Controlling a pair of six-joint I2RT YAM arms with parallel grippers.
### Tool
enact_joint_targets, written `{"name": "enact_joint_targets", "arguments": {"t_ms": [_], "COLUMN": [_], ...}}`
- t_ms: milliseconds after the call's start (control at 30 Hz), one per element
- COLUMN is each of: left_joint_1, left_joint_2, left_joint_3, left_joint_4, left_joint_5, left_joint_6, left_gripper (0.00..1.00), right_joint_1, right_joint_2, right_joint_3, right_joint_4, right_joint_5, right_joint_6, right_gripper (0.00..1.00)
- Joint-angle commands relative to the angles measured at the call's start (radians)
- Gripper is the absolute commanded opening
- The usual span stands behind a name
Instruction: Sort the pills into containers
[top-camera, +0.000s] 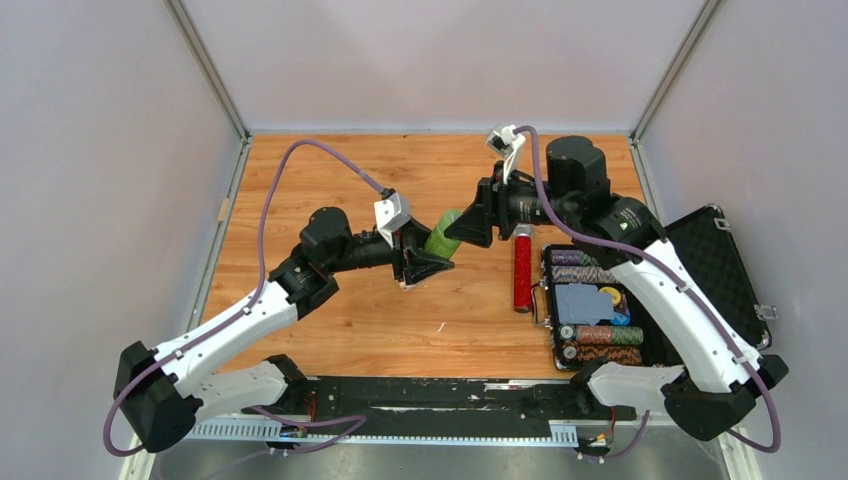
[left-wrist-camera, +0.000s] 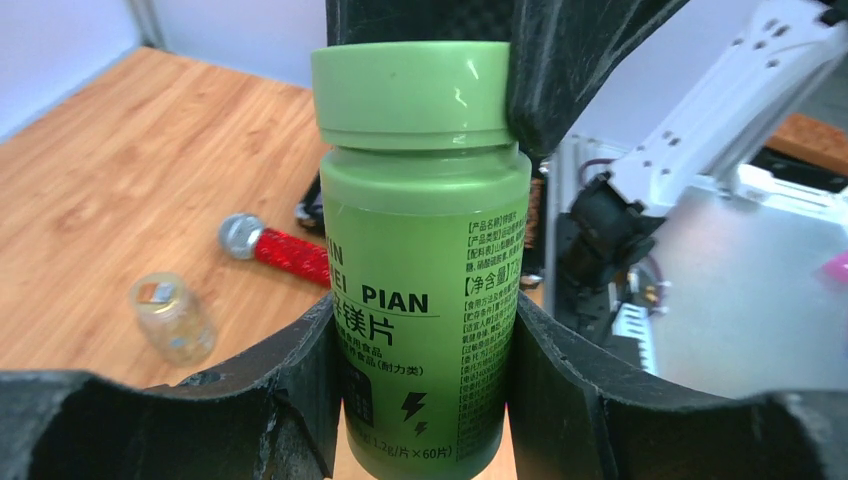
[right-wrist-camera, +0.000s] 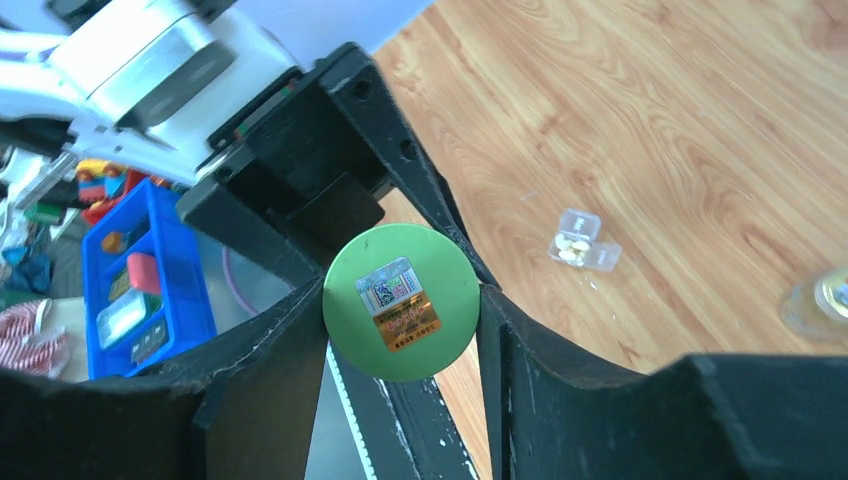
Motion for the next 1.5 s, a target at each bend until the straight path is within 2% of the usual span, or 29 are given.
{"name": "enact_joint_targets", "arguments": {"t_ms": [0, 100, 200, 300, 400, 467, 533, 633, 767, 933, 1067, 1267, 1333, 1367, 1467], "left_joint_1": [-0.019, -0.019, -0.019, -0.019, -0.019, -0.019, -0.019, -0.019, -0.019, -0.019, -0.019, -0.019, -0.019, -0.019, -0.019], "left_joint_2": [-0.003, 0.009, 0.009, -0.003, -0.017, -0.022, -0.027, -0.044, -0.074, -0.060, -0.045, -0.024, -0.017, -0.012, 0.001], "left_joint_3": [0.101, 0.099, 0.081, 0.048, 0.012, 0.002, 0.004, 0.021, 0.029, 0.076, 0.113, 0.146, 0.154, 0.159, 0.172], "left_joint_4": [0.088, 0.051, 0.001, -0.005, -0.010, -0.023, -0.049, -0.121, -0.165, -0.242, -0.303, -0.335, -0.340, -0.340, -0.316], "left_joint_5": [-0.069, -0.127, -0.159, -0.200, -0.218, -0.224, -0.225, -0.226, -0.186, -0.082, -0.013, 0.044, 0.047, 0.047, 0.031], "left_joint_6": [0.196, 0.293, 0.367, 0.403, 0.406, 0.396, 0.376, 0.362, 0.351, 0.365, 0.379, 0.398, 0.402, 0.402, 0.389], "left_gripper": [0.00, 0.00, 0.00, 0.00, 0.00, 0.00, 0.00, 0.00, 0.00, 0.00, 0.00, 0.00, 0.00, 0.00, 0.00], "right_joint_1": [0.057, 0.107, 0.131, 0.134, 0.130, 0.119, 0.084, -0.005, -0.046, -0.048, -0.047, -0.038, -0.030, -0.027, -0.022], "right_joint_2": [0.095, 0.177, 0.213, 0.217, 0.206, 0.167, 0.104, 0.055, 0.005, -0.021, -0.004, 0.062, 0.073, 0.077, 0.088], "right_joint_3": [0.060, 0.130, 0.131, 0.115, 0.148, 0.130, 0.073, 0.030, 0.017, 0.012, 0.030, 0.139, 0.150, 0.151, 0.152], "right_joint_4": [-0.150, -0.221, -0.257, -0.240, -0.214, -0.133, -0.044, -0.008, -0.004, -0.031, -0.126, -0.289, -0.298, -0.293, -0.278], "right_joint_5": [0.222, 0.385, 0.496, 0.552, 0.575, 0.552, 0.481, 0.301, 0.104, -0.038, -0.097, -0.067, -0.051, -0.042, -0.028], "right_joint_6": [0.129, 0.316, 0.514, 0.616, 0.582, 0.505, 0.436, 0.362, 0.197, 0.049, -0.090, -0.244, -0.251, -0.244, -0.177], "right_gripper": [0.00, 0.07, 0.15, 0.35, 0.66, 0.78, 0.87, 0.93, 0.97, 1.00, 1.00, 0.98, 0.94, 0.89, 0.62]}}
